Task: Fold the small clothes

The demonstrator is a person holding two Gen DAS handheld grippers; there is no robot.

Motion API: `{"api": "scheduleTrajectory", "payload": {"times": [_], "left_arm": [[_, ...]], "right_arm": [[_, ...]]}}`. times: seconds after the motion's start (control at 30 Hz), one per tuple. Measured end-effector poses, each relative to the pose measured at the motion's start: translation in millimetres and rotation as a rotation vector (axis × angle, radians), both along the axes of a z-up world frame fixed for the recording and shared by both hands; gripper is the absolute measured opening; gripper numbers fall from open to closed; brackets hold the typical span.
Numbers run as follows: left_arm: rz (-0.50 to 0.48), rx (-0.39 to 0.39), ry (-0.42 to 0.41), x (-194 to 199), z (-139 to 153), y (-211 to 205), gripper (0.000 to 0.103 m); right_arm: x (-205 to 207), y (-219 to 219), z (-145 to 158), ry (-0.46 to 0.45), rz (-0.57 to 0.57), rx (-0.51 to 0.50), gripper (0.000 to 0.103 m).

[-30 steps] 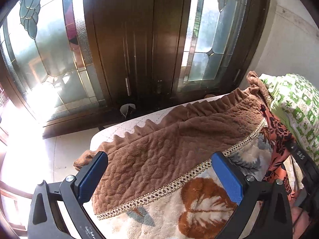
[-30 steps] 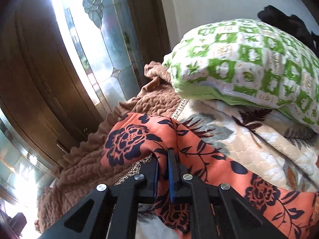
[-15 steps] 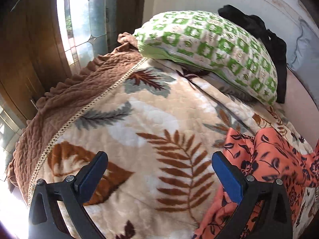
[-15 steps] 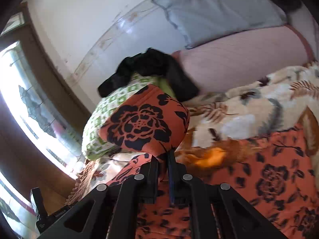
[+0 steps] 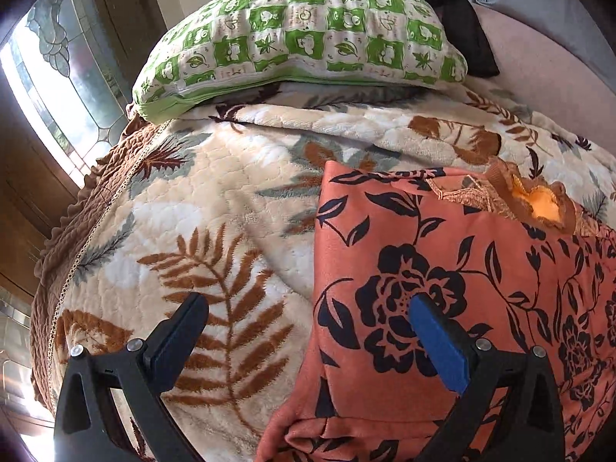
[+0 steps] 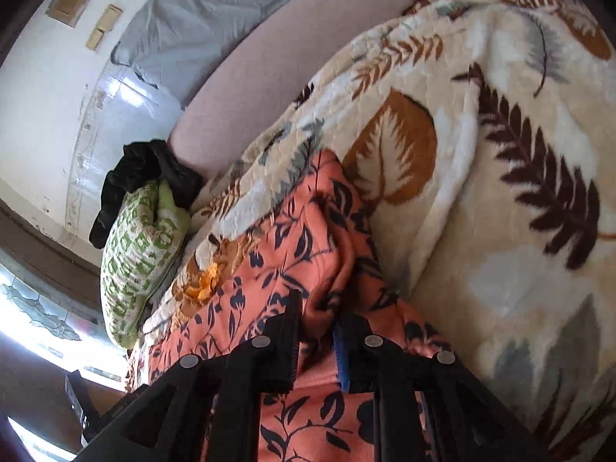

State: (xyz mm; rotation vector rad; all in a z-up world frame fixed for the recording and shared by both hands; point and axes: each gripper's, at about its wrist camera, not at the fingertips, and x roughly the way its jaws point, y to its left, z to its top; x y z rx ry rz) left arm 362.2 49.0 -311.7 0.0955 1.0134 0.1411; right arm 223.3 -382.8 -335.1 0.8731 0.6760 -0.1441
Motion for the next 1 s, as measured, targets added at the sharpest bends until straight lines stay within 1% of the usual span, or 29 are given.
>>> {"api": "scheduleTrajectory", "payload": {"times": [0.07, 0.1, 0.13, 0.17, 0.23, 0.27, 0.3, 0.33, 0.37, 0.43, 0.5, 0.53, 0.57, 0.63, 0.67, 0.7, 0.73, 0.77, 0.8, 0.83, 0.87, 0.9, 0.93, 0.97, 1.0], "left_arm": [[0.013, 0.026, 0.045, 4.1, -9.9, 0.3, 0.103], [0.018, 0.03, 0.066, 5.9, -15.0, 1.2, 0.103], [0.02, 0.022, 0.072, 7.1, -18.3, 2.2, 0.103], [0.022, 0.019, 0.071, 7.5, -18.8, 2.2, 0.103], [0.014, 0.031, 0.066, 7.3, -16.8, -0.5, 0.103], [0.009, 0.037, 0.062, 7.3, -16.2, -1.7, 0.103], [0.008, 0.04, 0.059, 7.4, -15.5, -2.5, 0.103], [0.008, 0.036, 0.056, 7.4, -14.6, -2.4, 0.103], [0.01, 0.029, 0.052, 7.5, -13.2, -1.8, 0.103], [0.016, 0.016, 0.031, 7.1, -8.2, -0.9, 0.103], [0.014, 0.013, -0.004, 4.3, -0.5, -1.5, 0.103], [0.006, 0.009, -0.022, 2.2, 3.2, -2.8, 0.103], [-0.006, 0.004, -0.036, 0.2, 5.9, -5.1, 0.103], [-0.038, 0.0, -0.038, -1.9, 6.5, -12.0, 0.103], [-0.051, 0.004, -0.028, -1.9, 4.0, -15.5, 0.103], [-0.059, 0.012, -0.012, -1.2, -0.1, -18.5, 0.103], [-0.064, 0.028, 0.011, 0.3, -5.9, -20.8, 0.103], [-0.07, 0.056, 0.043, 1.7, -13.5, -23.7, 0.103], [-0.078, 0.085, 0.08, 2.9, -21.7, -25.9, 0.103], [-0.08, 0.088, 0.088, 3.3, -25.0, -25.7, 0.103], [-0.075, 0.076, 0.083, 3.6, -23.3, -24.1, 0.103], [-0.072, 0.068, 0.087, 4.3, -21.2, -22.8, 0.103], [-0.073, 0.059, 0.077, 3.9, -18.2, -21.9, 0.103], [-0.072, 0.056, 0.053, 3.1, -14.5, -21.0, 0.103], [-0.067, 0.06, 0.021, 1.9, -10.1, -21.2, 0.103]], "right_arm": [[0.0, -3.6, 9.3, -0.087, -0.013, -0.02, 0.018], [3.0, -2.0, 11.2, -0.095, -0.013, -0.037, 0.018], [8.0, 1.3, 10.6, -0.082, -0.009, -0.06, 0.018], [14.6, 6.1, 7.7, -0.046, 0.0, -0.092, 0.018], [29.1, 14.2, -4.3, 0.104, -0.012, -0.188, 0.018], [29.3, 12.4, -13.4, 0.175, -0.039, -0.209, 0.017], [23.7, 8.5, -20.9, 0.174, -0.058, -0.176, 0.016], [15.8, 4.7, -22.3, 0.144, -0.073, -0.146, 0.015], [10.9, 4.1, -19.2, 0.134, -0.08, -0.154, 0.015], [2.0, 7.6, -8.4, 0.129, -0.077, -0.237, 0.015], [-4.5, 10.7, 3.5, 0.146, -0.082, -0.319, 0.015], [-6.2, 11.4, 11.1, 0.144, -0.089, -0.344, 0.018], [-8.7, 13.6, 20.1, 0.118, -0.097, -0.356, 0.017], [-5.2, 20.0, 34.4, 0.044, -0.081, -0.357, 0.018], [-0.4, 26.9, 39.0, 0.014, -0.046, -0.346, 0.018], [7.7, 35.3, 40.2, 0.002, 0.001, -0.333, 0.018], [17.3, 44.3, 37.0, 0.011, 0.045, -0.321, 0.018], [29.3, 53.0, 29.4, 0.042, 0.081, -0.302, 0.018], [38.1, 59.3, 15.9, 0.093, 0.109, -0.272, 0.018], [47.0, 63.6, -3.7, 0.175, 0.136, -0.229, 0.019], [53.4, 67.4, -26.0, 0.265, 0.166, -0.183, 0.019], [47.0, 69.1, -27.9, 0.215, 0.143, -0.208, 0.018], [41.6, 71.1, -22.5, 0.177, 0.143, -0.237, 0.018], [40.8, 73.5, -19.9, 0.193, 0.162, -0.258, 0.018], [41.9, 72.3, -18.1, 0.187, 0.159, -0.265, 0.017]]}}
